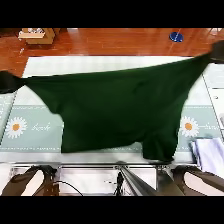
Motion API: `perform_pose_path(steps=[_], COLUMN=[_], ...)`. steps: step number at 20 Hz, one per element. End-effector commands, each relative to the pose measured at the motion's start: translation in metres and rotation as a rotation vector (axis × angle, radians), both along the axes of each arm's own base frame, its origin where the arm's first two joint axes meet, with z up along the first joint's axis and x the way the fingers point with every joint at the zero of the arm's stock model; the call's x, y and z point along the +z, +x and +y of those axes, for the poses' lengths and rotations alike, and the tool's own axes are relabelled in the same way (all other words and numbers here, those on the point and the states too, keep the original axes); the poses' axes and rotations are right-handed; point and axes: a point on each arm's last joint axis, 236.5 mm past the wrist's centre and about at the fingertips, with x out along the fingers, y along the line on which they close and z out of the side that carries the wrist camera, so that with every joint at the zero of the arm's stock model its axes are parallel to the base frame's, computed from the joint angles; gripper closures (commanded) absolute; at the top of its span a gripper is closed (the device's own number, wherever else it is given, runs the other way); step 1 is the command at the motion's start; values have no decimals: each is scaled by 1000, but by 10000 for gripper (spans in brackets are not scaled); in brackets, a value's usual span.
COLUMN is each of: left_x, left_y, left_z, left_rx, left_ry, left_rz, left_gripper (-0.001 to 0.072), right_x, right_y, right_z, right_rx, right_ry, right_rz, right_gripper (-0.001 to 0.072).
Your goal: Fold the shirts.
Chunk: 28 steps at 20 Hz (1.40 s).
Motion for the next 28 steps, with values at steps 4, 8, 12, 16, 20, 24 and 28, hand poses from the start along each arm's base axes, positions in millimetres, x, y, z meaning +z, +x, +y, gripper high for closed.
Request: perform_pose_path(steps=[4,8,12,16,20,24,28], left_x=[-104,-154,-193,-227,-211,-210,-238], left_y=[110,152,170,171,155,86,57], left_z=[2,4,6,6,-9,-38,-42], left_rx=[45,95,123,125,36,-108,-81], left_ry=[-11,1,13,15,1,-71,-108], left_rz=[35,29,42,101,169,469,621], left_gripper=[681,680,680,680,680,680,680], right_x=[-93,-155,-215,-245,-216,-220,-253], right_y=[125,161,172,175,160,81,40], right_z=[11,1,-3,-5,-3,7,-9], right_rx=[-26,-71,-95,-88,-48,28,21], right_ry=[146,147,151,142,128,92,-65], right_rz=[-63,-39,32,67,72,376,553], right_gripper=[683,683,683,683,683,683,683])
